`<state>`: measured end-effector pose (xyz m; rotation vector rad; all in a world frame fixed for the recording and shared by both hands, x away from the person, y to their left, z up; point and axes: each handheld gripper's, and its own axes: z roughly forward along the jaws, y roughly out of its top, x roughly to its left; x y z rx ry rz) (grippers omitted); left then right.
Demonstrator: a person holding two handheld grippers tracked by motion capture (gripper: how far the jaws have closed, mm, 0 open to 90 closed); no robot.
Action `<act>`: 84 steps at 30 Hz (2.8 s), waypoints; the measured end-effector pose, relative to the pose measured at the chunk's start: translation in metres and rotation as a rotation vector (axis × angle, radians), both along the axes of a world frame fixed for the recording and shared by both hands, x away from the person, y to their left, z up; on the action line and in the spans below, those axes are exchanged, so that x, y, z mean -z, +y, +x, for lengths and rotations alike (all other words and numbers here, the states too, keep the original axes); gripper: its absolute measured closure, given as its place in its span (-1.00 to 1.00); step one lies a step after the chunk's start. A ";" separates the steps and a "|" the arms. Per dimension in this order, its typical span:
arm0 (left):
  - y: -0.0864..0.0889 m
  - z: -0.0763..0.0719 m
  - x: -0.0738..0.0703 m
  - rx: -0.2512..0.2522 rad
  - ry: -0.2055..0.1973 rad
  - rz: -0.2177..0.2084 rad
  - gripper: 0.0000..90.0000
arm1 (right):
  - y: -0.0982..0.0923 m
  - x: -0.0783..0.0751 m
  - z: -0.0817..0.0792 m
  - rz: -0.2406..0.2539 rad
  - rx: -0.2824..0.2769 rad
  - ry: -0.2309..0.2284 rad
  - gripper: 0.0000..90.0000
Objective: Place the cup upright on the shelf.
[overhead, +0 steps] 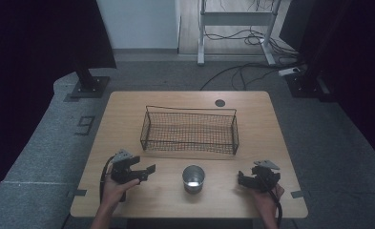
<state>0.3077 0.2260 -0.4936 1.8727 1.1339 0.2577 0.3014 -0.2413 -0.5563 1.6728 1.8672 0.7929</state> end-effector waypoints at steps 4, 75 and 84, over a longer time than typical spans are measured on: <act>-0.002 -0.001 0.001 0.005 0.002 0.004 -0.66 | 0.000 0.000 0.000 0.001 0.001 -0.001 -1.00; -0.122 -0.019 -0.008 0.286 -0.012 0.054 -0.90 | -0.003 0.000 -0.003 0.001 -0.011 0.000 -1.00; -0.134 -0.021 -0.003 0.295 -0.012 0.074 -0.94 | -0.003 0.000 -0.004 0.001 -0.011 0.000 -1.00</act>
